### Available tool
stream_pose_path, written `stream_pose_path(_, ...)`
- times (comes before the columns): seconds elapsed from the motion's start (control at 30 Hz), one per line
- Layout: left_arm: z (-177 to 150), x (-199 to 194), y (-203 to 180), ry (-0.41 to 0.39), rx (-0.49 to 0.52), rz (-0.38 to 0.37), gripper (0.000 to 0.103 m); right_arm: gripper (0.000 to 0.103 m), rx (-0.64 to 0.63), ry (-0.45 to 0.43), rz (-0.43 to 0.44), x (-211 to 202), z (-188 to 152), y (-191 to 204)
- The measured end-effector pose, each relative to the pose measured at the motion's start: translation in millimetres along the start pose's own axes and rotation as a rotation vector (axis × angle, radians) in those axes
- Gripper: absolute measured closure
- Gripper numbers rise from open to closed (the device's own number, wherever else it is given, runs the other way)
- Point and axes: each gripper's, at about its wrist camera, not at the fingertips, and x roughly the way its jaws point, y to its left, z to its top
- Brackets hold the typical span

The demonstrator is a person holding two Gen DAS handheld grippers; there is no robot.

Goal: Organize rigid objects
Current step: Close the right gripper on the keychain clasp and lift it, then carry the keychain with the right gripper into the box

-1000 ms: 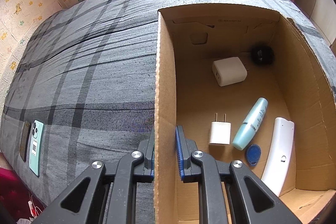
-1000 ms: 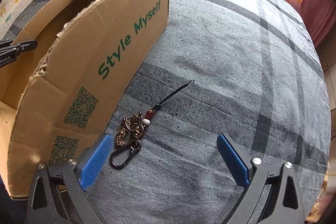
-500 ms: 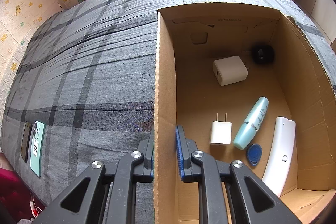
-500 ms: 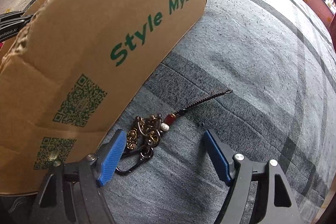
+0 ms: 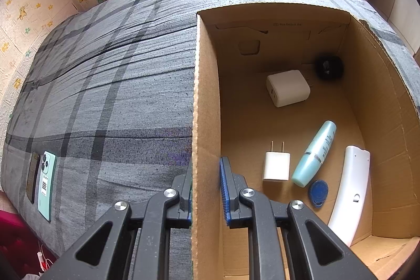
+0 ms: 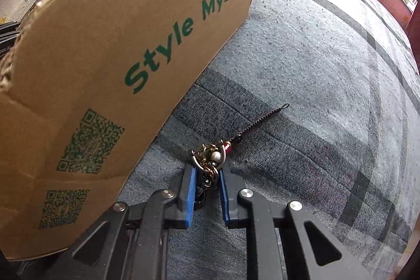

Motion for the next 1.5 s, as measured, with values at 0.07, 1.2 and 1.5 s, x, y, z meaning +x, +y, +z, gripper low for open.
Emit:
stream_pose_path(0.07, 0, 0, 0, -0.001, 0.001, 0.001, 0.086, 0.087, 0.008, -0.002, -0.013, -3, 0, -3)
stream_pose_path(1.2, 0, -2, 0, -0.005, 0.001, -0.001, 0.086, 0.087, 0.210, -0.105, -0.154, -108, -28, -8)
stream_pose_path(1.5, 0, -3, 0, -0.003, 0.002, -0.003, 0.086, 0.087, 0.251, -0.118, -0.184, -131, -23, -11)
